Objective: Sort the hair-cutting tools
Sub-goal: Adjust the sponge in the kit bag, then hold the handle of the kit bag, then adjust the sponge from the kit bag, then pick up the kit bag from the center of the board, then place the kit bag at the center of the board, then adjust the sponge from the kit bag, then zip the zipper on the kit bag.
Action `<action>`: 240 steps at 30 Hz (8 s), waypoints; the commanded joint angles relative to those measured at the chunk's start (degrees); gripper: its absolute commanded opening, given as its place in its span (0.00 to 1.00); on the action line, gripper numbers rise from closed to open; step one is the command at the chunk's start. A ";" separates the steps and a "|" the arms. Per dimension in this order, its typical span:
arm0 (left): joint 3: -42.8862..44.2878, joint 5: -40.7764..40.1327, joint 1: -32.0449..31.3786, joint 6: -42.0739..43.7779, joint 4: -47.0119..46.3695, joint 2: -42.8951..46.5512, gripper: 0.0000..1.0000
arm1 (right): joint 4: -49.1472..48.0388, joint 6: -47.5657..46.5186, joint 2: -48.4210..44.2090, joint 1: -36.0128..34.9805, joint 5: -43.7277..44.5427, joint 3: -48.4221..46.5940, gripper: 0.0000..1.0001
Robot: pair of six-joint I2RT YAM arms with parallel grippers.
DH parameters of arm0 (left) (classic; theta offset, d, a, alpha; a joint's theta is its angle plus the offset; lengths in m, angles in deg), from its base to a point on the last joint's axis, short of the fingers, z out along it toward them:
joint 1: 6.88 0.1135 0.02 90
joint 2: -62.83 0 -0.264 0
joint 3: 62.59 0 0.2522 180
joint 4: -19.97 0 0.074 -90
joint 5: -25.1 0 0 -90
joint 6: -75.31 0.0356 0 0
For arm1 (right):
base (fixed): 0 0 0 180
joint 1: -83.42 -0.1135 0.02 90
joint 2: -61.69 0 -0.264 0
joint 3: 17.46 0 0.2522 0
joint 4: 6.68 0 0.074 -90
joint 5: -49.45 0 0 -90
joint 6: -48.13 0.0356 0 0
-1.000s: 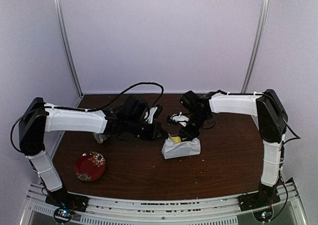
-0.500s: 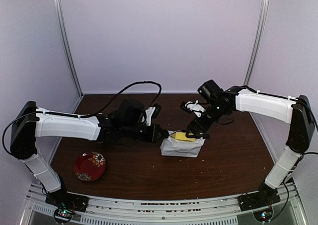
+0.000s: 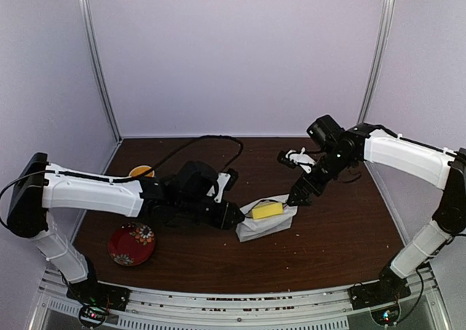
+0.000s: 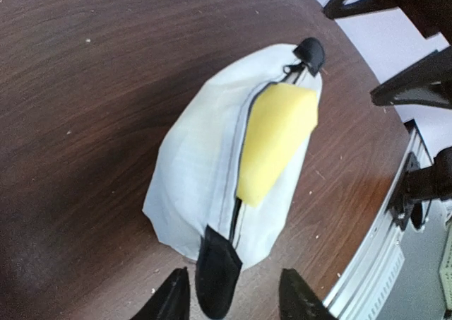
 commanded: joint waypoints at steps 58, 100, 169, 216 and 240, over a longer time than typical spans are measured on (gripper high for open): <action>44.58 2.17 2.82 29.54 24.90 -31.48 0.61 | 2.21 -0.22 9.44 13.29 -30.73 0.78 0.03; 23.22 0.88 6.43 11.52 26.29 -10.53 0.74 | 7.69 -6.53 8.07 13.56 -37.11 -0.13 0.00; -4.77 -6.64 -8.45 2.02 13.49 9.34 0.50 | 7.53 -8.49 3.78 7.40 -31.47 4.69 0.00; 18.87 -0.16 -3.04 7.11 10.06 -24.38 0.22 | 13.60 -13.85 3.02 6.50 -35.67 2.56 0.00; 18.61 5.19 -3.98 11.09 6.62 -4.65 0.27 | 15.98 -15.64 2.16 6.69 -40.91 -0.53 0.00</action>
